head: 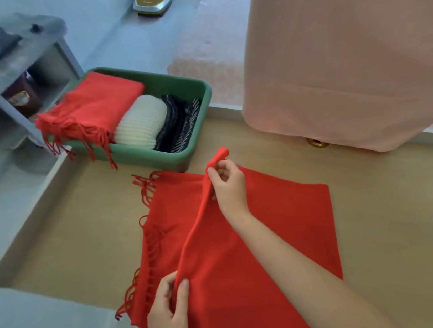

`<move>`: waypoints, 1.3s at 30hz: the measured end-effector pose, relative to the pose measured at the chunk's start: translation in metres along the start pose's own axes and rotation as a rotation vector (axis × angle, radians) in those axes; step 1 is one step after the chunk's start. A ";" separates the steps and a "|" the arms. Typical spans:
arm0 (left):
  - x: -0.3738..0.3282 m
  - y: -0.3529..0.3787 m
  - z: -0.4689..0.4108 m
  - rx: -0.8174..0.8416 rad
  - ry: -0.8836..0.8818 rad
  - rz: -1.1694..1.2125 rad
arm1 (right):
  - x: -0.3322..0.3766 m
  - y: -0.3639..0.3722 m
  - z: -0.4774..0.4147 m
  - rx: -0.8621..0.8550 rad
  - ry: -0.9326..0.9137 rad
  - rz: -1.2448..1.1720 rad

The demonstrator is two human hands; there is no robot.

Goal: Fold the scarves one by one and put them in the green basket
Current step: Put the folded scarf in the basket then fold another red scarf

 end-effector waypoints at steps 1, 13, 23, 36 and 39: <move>0.008 -0.011 -0.010 -0.017 -0.016 -0.026 | -0.005 0.018 0.000 -0.003 0.009 -0.002; 0.083 -0.057 -0.081 -0.007 -0.027 -0.501 | -0.085 0.140 0.009 0.370 0.043 0.717; 0.052 0.009 -0.090 0.210 0.583 -0.863 | -0.086 0.015 0.056 0.186 -0.164 1.070; 0.051 0.108 -0.059 0.316 0.680 -1.020 | -0.117 -0.161 0.070 0.113 0.055 1.364; 0.040 0.140 -0.045 0.340 0.669 -1.030 | -0.117 -0.197 0.065 0.114 0.057 1.377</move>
Point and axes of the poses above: each hand's wrist, its own z-axis away from the middle knuckle, its own y-axis out of the palm, x = y × z, the point moved 6 cm from there along -z, towards the middle knuckle, and after that the axes turned 7 degrees about -z, right-handed, at the moved point
